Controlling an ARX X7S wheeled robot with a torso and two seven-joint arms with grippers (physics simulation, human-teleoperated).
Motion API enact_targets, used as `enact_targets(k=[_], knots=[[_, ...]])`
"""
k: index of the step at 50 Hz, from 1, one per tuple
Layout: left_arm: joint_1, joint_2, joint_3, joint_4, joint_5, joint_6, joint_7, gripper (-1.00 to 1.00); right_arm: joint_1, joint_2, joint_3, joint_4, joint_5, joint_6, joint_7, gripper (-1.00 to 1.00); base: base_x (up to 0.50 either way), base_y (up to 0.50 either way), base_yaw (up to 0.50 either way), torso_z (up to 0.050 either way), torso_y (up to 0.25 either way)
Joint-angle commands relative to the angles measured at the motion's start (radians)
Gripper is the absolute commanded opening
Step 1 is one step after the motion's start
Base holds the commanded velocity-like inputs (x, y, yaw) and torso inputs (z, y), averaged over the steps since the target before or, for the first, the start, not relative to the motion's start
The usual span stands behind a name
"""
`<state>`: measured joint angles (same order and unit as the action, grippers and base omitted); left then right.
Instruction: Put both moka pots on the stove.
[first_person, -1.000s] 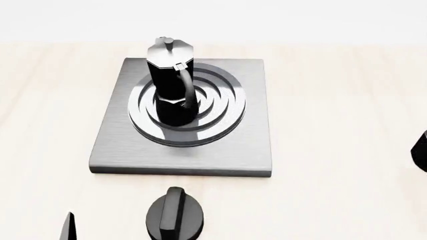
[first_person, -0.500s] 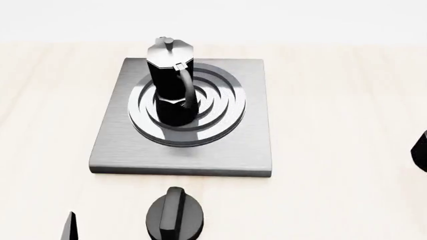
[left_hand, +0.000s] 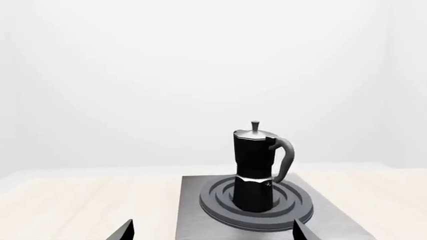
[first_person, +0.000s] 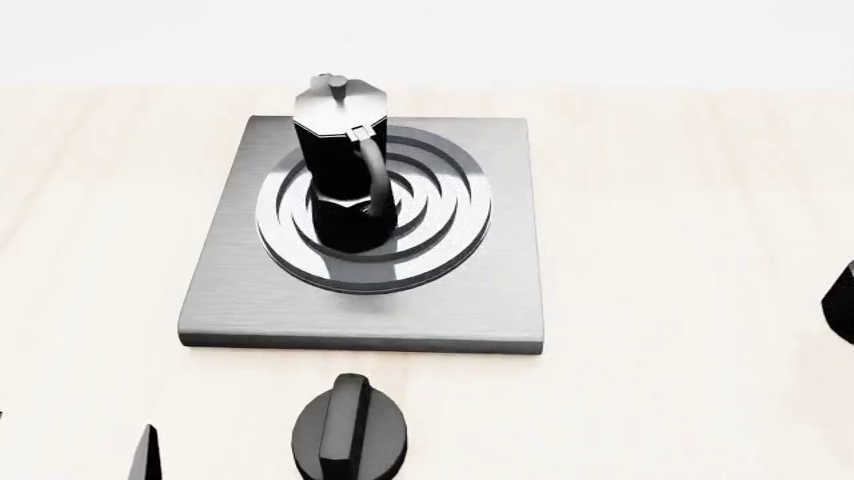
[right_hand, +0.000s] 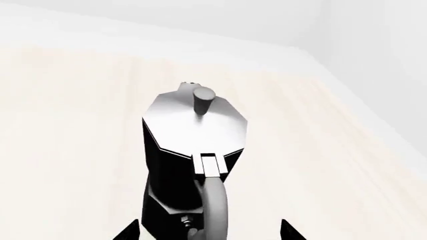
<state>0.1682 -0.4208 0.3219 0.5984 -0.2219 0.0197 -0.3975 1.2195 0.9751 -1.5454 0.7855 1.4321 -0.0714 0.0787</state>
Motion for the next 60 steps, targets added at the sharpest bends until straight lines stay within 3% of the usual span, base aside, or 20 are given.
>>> enact_targets(k=[1, 19, 25, 26, 43, 60], knots=[[-0.003, 0.0, 0.007, -0.003, 0.001, 0.001, -0.001, 1.0, -0.033, -0.093, 0.007, 0.164, 0.002, -0.031, -0.053, 1.0, 0.0, 0.0, 0.0, 0.0, 0.0], [-0.007, -0.001, 0.02, -0.012, 0.008, 0.0, -0.002, 1.0, -0.044, -0.271, 0.028, 0.504, 0.006, -0.062, -0.16, 1.0, 0.0, 0.0, 0.0, 0.0, 0.0], [-0.008, -0.002, 0.019, -0.015, 0.005, 0.002, -0.004, 1.0, -0.057, -0.291, 0.037, 0.52, 0.005, -0.066, -0.166, 1.0, 0.0, 0.0, 0.0, 0.0, 0.0], [-0.008, -0.003, 0.018, -0.015, 0.005, 0.003, -0.004, 1.0, -0.058, -0.292, 0.037, 0.519, 0.003, -0.067, -0.163, -1.0, 0.0, 0.0, 0.0, 0.0, 0.0], [-0.01, -0.007, 0.02, -0.013, 0.003, 0.001, -0.01, 1.0, -0.065, -0.306, 0.052, 0.512, -0.032, -0.084, -0.167, -1.0, 0.0, 0.0, 0.0, 0.0, 0.0], [-0.012, -0.011, 0.02, -0.012, -0.002, 0.0, -0.016, 1.0, 0.063, -0.208, 0.037, 0.173, -0.127, -0.197, 0.077, -1.0, 0.0, 0.0, 0.0, 0.0, -0.001]])
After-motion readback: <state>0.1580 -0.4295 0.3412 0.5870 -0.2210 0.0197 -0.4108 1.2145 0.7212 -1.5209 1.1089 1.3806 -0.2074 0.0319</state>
